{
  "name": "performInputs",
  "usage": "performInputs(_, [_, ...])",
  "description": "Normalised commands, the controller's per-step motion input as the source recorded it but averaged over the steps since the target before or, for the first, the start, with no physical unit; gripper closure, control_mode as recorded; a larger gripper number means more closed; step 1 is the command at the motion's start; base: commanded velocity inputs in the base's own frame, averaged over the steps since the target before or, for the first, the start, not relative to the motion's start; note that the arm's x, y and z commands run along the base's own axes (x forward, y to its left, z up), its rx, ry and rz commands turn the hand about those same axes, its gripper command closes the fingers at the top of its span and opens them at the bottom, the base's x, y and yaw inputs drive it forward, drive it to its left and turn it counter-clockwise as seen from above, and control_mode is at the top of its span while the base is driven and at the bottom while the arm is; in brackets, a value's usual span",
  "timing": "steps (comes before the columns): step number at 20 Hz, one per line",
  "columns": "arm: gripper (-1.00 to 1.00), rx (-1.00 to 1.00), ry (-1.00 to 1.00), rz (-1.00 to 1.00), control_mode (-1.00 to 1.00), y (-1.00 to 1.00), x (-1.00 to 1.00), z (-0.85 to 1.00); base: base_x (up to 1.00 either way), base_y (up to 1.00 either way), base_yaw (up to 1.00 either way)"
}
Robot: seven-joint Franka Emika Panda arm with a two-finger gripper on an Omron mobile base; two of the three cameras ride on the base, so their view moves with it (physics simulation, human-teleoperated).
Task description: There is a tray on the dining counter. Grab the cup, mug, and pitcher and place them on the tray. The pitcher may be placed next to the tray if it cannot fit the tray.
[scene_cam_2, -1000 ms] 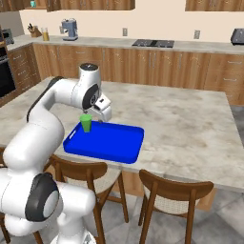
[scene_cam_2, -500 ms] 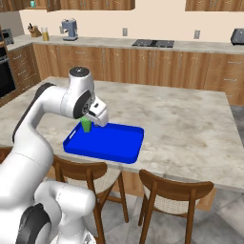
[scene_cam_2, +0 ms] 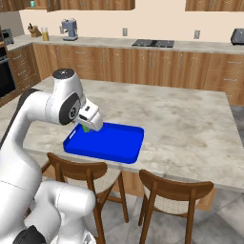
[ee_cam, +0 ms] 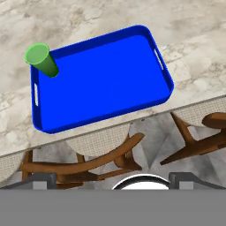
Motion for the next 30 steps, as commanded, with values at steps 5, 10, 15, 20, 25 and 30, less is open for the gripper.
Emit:
performInputs(5, [-1.00,-0.02,0.00,0.04,-1.00,0.00,-0.43,0.04,0.00,0.00,0.00])
performInputs(10, [-1.00,0.00,0.00,0.09,-1.00,0.00,-0.49,0.04,0.00,0.00,0.00])
performInputs(15, [-1.00,0.00,0.00,0.10,-1.00,0.00,-0.37,0.07,0.00,0.00,0.00])
performInputs(20, [-1.00,0.00,0.00,0.08,-1.00,0.00,-0.45,0.01,0.00,0.00,0.00])
performInputs(25, [-1.00,-0.01,0.00,0.05,-1.00,0.00,-0.36,0.00,0.00,0.00,0.00])
performInputs(30, [-1.00,-0.01,0.02,0.01,-1.00,0.00,-0.12,0.02,0.00,0.00,0.00])
